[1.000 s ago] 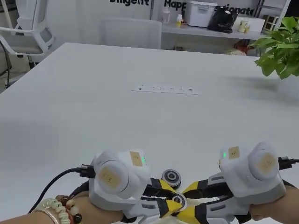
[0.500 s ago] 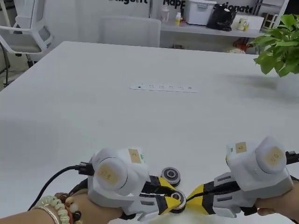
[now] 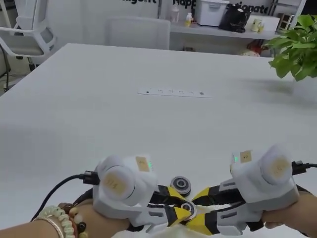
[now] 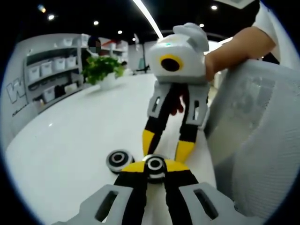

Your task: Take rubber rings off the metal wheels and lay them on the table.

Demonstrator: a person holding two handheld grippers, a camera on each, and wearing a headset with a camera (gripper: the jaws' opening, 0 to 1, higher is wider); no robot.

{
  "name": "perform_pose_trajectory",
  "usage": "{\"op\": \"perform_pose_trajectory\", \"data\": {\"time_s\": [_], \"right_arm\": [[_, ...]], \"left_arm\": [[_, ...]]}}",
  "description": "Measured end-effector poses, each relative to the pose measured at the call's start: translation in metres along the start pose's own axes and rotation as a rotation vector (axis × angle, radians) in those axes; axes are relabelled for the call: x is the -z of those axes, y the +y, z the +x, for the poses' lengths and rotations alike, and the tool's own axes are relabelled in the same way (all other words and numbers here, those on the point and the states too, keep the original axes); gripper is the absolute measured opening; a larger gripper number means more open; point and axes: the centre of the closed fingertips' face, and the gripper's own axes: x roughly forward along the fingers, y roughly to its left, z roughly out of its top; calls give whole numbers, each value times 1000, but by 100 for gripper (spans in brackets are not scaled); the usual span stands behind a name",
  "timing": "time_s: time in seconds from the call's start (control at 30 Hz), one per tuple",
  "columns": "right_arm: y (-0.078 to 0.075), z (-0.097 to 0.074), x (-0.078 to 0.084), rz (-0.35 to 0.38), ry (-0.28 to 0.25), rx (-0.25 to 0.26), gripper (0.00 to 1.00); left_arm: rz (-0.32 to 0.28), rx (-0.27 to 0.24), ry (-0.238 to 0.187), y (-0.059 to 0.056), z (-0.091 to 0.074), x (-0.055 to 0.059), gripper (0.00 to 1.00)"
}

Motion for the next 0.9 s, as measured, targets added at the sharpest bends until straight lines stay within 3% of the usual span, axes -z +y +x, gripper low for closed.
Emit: {"op": "perform_pose_trajectory", "data": {"time_s": [0.1, 0.3, 0.47, 0.6, 0.9], "right_arm": [[-4, -5, -1, 62, -24, -9, 21], [-3, -10, 5, 71, -10, -18, 10], [-2, -10, 4, 123, -22, -32, 12], [0, -8, 0, 147, -40, -35, 26], [-3, -8, -5, 106, -60, -25, 22]], "left_arm": [[5, 4, -1, -1, 0, 0, 14], [3, 4, -3, 0, 0, 0, 14], [3, 4, -2, 0, 0, 0, 14], [2, 4, -3, -1, 0, 0, 14], [3, 4, -3, -1, 0, 0, 14]]}}
